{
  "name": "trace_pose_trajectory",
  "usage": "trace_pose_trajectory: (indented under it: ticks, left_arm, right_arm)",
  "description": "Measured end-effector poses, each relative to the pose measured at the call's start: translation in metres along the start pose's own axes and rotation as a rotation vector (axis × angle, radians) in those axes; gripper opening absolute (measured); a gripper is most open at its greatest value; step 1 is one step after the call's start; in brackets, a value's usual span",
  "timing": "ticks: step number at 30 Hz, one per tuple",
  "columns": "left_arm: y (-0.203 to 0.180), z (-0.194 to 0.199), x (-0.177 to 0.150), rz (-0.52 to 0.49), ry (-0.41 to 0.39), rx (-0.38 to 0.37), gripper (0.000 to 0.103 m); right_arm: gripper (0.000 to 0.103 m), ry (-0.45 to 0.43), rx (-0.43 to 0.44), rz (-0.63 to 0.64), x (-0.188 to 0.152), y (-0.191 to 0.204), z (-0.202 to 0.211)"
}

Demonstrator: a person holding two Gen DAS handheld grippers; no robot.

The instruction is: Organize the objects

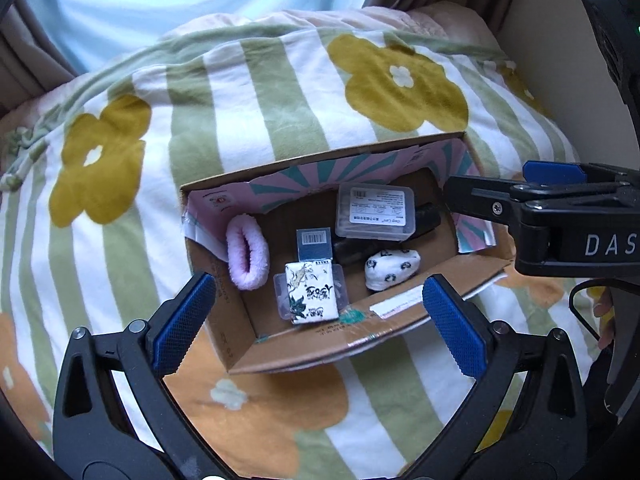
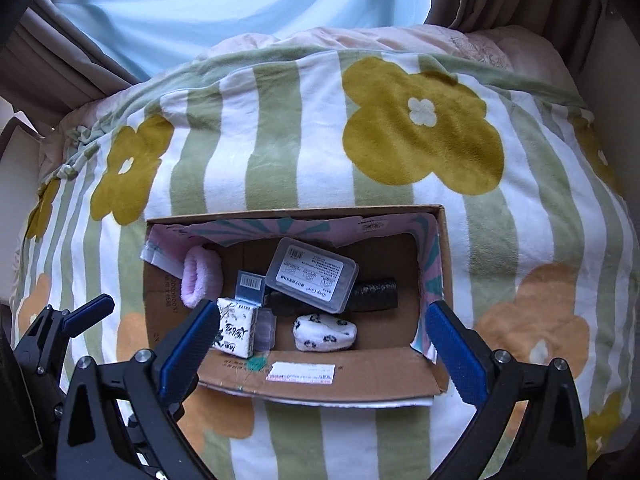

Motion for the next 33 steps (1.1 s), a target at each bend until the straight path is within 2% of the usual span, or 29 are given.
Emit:
trace_pose_trajectory:
  ticks: [4, 9, 15, 23, 33]
  left_arm:
    - [-0.003, 0.045, -0.012, 0.04, -0.025, 0.011, 0.103]
    - [-0.004, 0.098, -0.037, 0.105, -0.073, 0.024, 0.103]
    - [-0.009, 0.142, -0.074, 0.152, -0.111, 0.057, 0.103]
    - [-0.023, 0.165, -0.129, 0.206, -0.132, 0.08, 0.103]
    - [-0.029, 0.179, -0.15, 0.234, -0.145, 0.095, 0.103]
  right_arm:
    - [0.102, -0.022, 0.011, 0.0, -0.022, 0.0, 0.043]
    - [0.102, -0.074, -0.017, 0.049, -0.052, 0.003, 0.09]
    - [0.102, -0.122, -0.055, 0.114, -0.096, 0.003, 0.126]
    - [0.102, -0.121, -0.053, 0.113, -0.155, -0.003, 0.133]
    - [0.102, -0.149, -0.047, 0.11, -0.169, -0.004, 0.148]
Point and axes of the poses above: each gripper's, at about its wrist camera, not at the fingertips, and z roughly against the way its jaws point, y to its left, x to its top, the point moved 1 cm from there along -z, roughly the way its jaws point, and after that the axes turned 2 degrees about -y, right-handed, at the moved point
